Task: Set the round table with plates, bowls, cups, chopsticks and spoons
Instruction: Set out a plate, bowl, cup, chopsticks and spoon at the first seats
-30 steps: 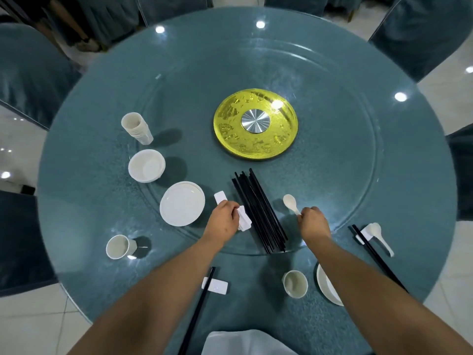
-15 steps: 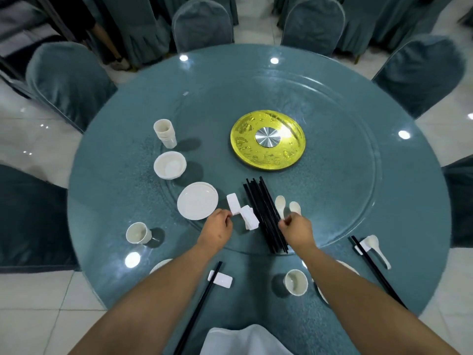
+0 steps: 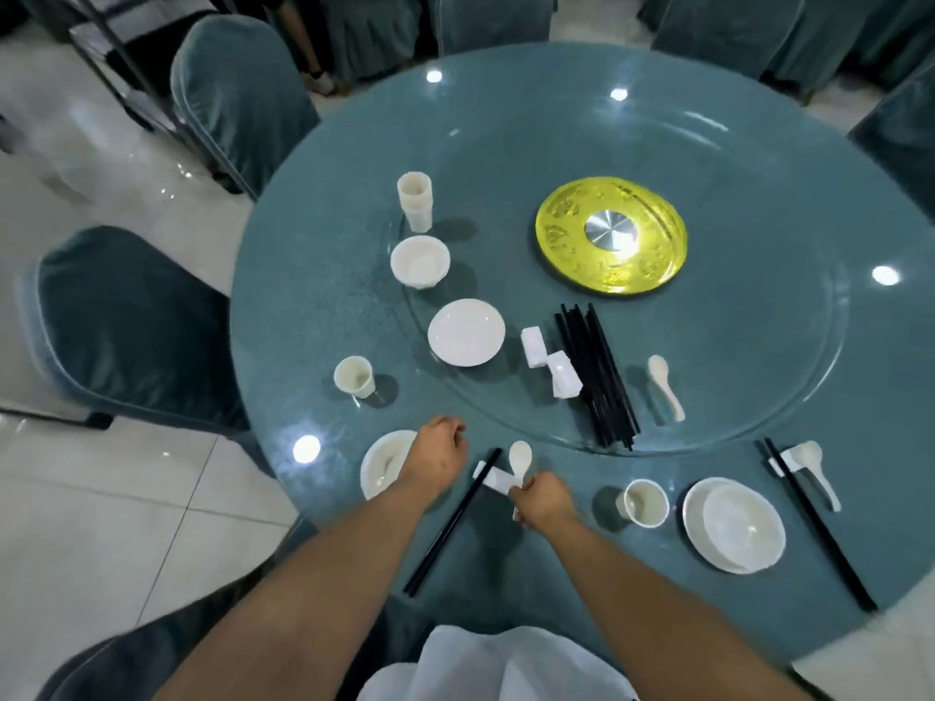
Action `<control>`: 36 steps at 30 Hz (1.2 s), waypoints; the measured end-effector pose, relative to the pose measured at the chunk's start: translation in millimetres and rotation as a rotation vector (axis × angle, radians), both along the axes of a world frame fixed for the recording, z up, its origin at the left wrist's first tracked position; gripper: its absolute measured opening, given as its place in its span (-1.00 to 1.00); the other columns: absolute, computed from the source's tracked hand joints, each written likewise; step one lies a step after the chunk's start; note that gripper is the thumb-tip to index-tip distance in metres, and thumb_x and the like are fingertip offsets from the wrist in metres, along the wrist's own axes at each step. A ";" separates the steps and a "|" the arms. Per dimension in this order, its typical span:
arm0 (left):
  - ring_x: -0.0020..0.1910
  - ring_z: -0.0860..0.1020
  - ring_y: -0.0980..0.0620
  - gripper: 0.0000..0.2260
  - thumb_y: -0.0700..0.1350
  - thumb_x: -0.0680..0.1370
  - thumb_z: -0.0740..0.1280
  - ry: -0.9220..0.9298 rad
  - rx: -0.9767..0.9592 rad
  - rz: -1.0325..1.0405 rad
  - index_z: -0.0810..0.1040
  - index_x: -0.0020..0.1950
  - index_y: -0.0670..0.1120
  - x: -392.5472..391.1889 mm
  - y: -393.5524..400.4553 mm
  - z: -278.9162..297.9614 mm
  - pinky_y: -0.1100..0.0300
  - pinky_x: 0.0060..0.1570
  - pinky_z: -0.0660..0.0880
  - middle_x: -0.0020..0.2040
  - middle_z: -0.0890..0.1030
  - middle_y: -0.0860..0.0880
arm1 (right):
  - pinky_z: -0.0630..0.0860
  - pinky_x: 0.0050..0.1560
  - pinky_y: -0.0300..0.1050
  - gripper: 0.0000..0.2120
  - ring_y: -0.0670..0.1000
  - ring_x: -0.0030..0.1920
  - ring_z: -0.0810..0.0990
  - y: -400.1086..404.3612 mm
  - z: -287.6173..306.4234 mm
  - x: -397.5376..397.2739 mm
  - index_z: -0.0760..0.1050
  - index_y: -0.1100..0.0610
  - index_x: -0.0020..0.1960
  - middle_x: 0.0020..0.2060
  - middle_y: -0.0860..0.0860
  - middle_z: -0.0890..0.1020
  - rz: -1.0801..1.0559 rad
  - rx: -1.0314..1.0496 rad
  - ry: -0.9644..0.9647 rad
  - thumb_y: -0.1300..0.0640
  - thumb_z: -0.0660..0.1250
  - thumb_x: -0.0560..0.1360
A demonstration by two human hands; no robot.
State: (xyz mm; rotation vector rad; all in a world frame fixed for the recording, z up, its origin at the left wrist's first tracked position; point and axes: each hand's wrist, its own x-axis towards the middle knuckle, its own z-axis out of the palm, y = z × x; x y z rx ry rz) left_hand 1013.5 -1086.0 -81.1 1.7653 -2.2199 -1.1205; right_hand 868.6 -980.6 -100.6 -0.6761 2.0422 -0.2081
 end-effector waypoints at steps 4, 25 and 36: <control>0.17 0.54 -0.07 -0.73 -0.17 0.58 0.18 -0.003 0.010 -0.023 0.57 0.22 -0.15 24.9 21.1 -12.4 0.23 0.23 0.37 0.19 0.59 -0.12 | 0.43 -0.55 -0.36 -0.75 -0.13 -0.65 0.50 18.2 -14.7 23.4 0.47 0.13 -0.36 -0.64 -0.05 0.52 -0.032 0.095 -0.027 0.17 0.27 0.49; 0.14 0.55 -0.09 -0.75 -0.19 0.60 0.18 0.103 -0.064 -0.129 0.59 0.18 -0.14 83.8 25.3 -26.7 0.15 0.27 0.39 0.14 0.61 -0.10 | 0.60 0.02 -0.02 -0.75 0.20 -0.01 0.67 6.4 -34.7 56.8 0.59 0.27 0.02 -0.06 0.22 0.69 -0.193 0.102 0.044 0.11 0.30 0.48; 0.13 0.52 -0.10 -0.73 -0.16 0.61 0.15 0.003 0.015 -0.175 0.56 0.24 -0.12 103.0 43.5 -21.6 0.18 0.18 0.40 0.16 0.57 -0.11 | 0.55 -0.17 -0.14 -0.82 0.14 -0.15 0.65 28.6 -10.6 67.9 0.52 0.17 -0.13 -0.12 0.16 0.70 -0.206 0.058 0.064 0.06 0.28 0.51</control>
